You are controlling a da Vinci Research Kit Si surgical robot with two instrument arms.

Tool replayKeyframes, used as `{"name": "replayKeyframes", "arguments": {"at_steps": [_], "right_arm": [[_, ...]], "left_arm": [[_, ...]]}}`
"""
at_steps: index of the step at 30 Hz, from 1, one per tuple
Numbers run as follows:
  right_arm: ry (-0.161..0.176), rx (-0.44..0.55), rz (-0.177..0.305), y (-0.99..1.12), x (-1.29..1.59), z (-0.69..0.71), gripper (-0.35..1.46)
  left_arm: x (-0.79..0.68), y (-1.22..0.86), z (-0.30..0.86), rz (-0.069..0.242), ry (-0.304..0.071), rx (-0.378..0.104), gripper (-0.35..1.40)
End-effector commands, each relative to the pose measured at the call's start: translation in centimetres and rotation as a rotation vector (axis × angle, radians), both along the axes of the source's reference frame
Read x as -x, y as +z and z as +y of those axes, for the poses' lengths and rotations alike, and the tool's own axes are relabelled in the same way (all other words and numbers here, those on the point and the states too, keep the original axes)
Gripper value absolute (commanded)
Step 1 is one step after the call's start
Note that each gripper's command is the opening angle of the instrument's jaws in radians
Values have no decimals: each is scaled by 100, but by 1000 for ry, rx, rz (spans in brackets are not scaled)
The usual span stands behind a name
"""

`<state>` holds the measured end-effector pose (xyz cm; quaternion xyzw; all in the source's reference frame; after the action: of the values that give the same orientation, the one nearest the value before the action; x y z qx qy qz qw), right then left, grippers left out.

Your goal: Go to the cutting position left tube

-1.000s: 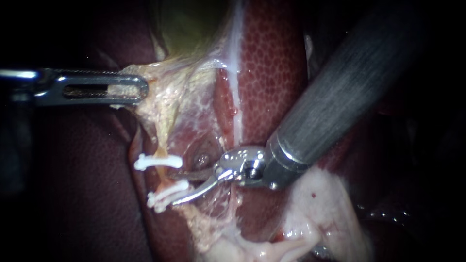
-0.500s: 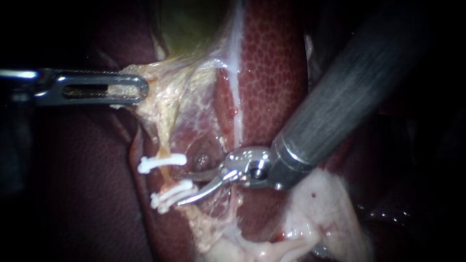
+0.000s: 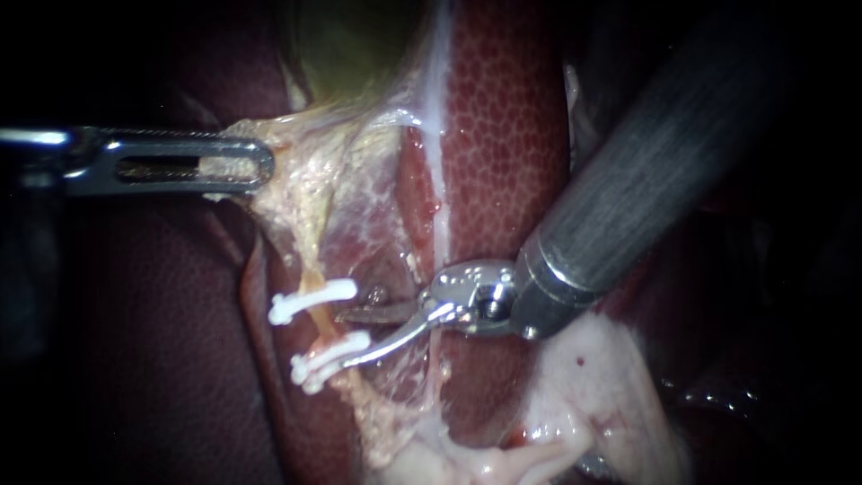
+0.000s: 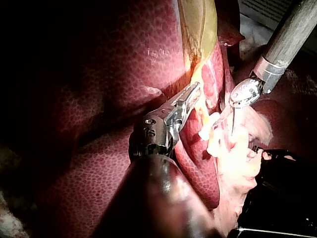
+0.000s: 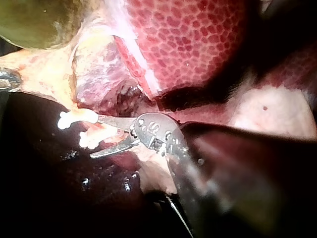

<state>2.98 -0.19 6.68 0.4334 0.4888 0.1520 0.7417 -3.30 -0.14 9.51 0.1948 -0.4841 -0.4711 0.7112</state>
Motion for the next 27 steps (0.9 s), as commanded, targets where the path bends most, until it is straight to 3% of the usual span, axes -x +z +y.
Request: {"name": "replayKeyframes", "arguments": {"at_steps": [1,17,27], "right_arm": [[0,-1,-1,1,-1,0,118],[8,5,-5,6,-25,-5,126],[31,-8,21,-1,-40,-7,130]], "left_arm": [[0,0,0,0,0,0,-35],[0,0,0,0,0,0,-35],[0,0,0,0,0,0,-35]]}}
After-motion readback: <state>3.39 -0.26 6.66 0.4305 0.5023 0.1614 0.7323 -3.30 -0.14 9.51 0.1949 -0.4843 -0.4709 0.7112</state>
